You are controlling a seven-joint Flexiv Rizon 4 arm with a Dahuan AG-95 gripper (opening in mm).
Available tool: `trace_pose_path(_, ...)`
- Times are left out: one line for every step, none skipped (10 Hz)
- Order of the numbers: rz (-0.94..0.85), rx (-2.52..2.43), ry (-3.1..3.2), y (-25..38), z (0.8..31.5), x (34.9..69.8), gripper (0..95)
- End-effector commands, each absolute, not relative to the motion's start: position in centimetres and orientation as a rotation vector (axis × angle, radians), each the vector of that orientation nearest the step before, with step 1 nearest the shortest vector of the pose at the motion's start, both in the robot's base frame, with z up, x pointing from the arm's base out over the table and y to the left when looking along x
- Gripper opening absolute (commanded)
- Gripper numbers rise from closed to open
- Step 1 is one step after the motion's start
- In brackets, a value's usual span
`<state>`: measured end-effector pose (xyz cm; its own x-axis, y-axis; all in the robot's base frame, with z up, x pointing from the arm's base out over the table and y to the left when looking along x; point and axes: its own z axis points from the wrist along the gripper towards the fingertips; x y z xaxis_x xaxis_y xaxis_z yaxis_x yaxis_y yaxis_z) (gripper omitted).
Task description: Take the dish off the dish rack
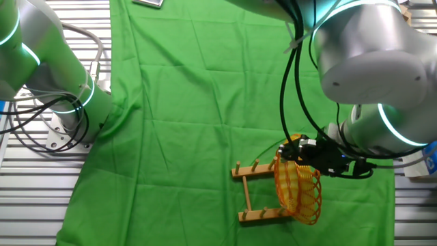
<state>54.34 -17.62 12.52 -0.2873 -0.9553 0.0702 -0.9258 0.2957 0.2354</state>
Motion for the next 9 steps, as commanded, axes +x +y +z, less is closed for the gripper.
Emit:
trace_pose_path(-0.212,1.726,-2.37,-17.65,12.64,54.15,76.0)
trace_pose_path(-0.212,1.712,-2.375,-17.65,12.64,54.15,76.0)
trace_pose_path(-0.21,1.711,-2.375,-17.65,12.64,54.15,95.0)
trace_pose_path(-0.22,1.709,-2.389,-17.65,12.64,54.15,95.0)
trace_pose_path(-0.225,1.71,-2.403,-17.65,12.64,54.15,95.0)
trace_pose_path(-0.228,1.711,-2.406,-17.65,12.64,54.15,95.0)
trace_pose_path(-0.222,1.709,-2.408,-17.65,12.64,54.15,95.0)
trace_pose_path(-0.221,1.707,-2.41,-17.65,12.64,54.15,95.0)
trace_pose_path(-0.21,1.688,-2.416,-17.65,12.64,54.15,95.0)
